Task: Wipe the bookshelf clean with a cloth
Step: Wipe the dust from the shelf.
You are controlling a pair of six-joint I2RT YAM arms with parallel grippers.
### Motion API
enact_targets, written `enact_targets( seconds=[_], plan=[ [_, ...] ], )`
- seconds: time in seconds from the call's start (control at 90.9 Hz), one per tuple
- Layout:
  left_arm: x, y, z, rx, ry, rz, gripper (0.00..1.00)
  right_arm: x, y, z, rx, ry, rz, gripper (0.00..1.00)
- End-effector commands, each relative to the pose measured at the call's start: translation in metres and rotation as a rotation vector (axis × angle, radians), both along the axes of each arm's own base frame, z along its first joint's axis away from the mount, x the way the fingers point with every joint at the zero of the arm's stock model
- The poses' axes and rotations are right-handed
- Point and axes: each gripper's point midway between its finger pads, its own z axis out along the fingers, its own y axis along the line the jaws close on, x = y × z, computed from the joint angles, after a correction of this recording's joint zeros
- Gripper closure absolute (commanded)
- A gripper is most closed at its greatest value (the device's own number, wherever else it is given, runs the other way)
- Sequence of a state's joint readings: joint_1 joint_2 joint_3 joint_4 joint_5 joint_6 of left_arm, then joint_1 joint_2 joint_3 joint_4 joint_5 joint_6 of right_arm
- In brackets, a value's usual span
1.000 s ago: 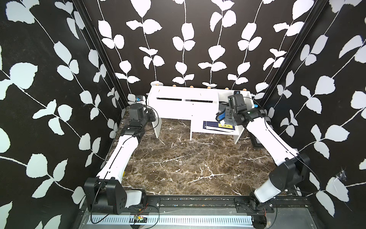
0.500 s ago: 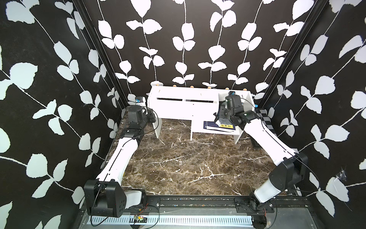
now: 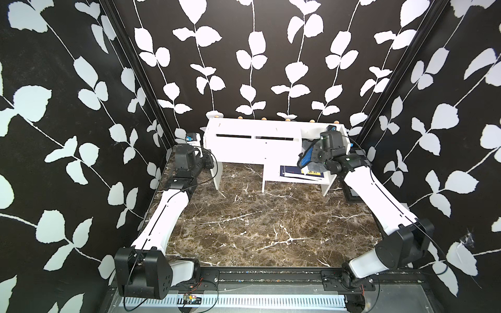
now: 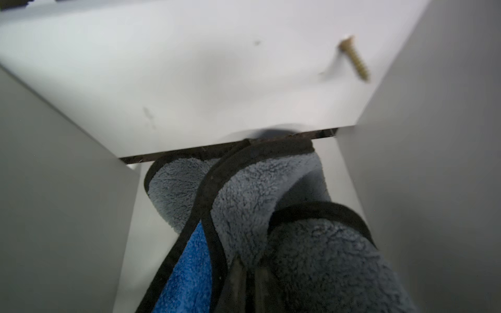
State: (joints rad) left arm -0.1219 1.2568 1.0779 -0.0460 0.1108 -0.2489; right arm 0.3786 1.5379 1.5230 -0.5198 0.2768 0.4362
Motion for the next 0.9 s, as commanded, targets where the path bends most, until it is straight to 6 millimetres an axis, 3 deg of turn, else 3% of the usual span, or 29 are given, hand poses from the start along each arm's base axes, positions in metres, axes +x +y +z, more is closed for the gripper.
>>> enact_targets(
  seconds=[0.0,0.132,0.352,0.506,0.748,0.891],
  plan=[
    [-0.018,-0.038,0.037,-0.164,-0.075,-0.157,1.00,0.003,0.041,0.002,0.082,-0.010,0.128,1.00],
    [-0.018,-0.038,0.038,-0.157,-0.082,-0.158,1.00,0.003,0.045,0.011,0.112,-0.021,0.138,1.00],
    [-0.017,-0.036,0.034,-0.144,-0.069,-0.147,1.00,0.001,-0.025,0.013,-0.115,0.018,-0.088,1.00],
    [-0.015,-0.033,0.031,-0.130,-0.062,-0.128,1.00,-0.007,-0.034,0.042,-0.128,-0.114,-0.097,1.00],
    [-0.015,-0.030,0.031,-0.121,-0.063,-0.116,1.00,-0.018,-0.040,0.107,-0.236,-0.341,-0.097,1.00],
    [-0.015,-0.029,0.031,-0.109,-0.063,-0.113,1.00,-0.016,-0.034,0.129,-0.234,-0.430,-0.070,1.00]
  ],
)
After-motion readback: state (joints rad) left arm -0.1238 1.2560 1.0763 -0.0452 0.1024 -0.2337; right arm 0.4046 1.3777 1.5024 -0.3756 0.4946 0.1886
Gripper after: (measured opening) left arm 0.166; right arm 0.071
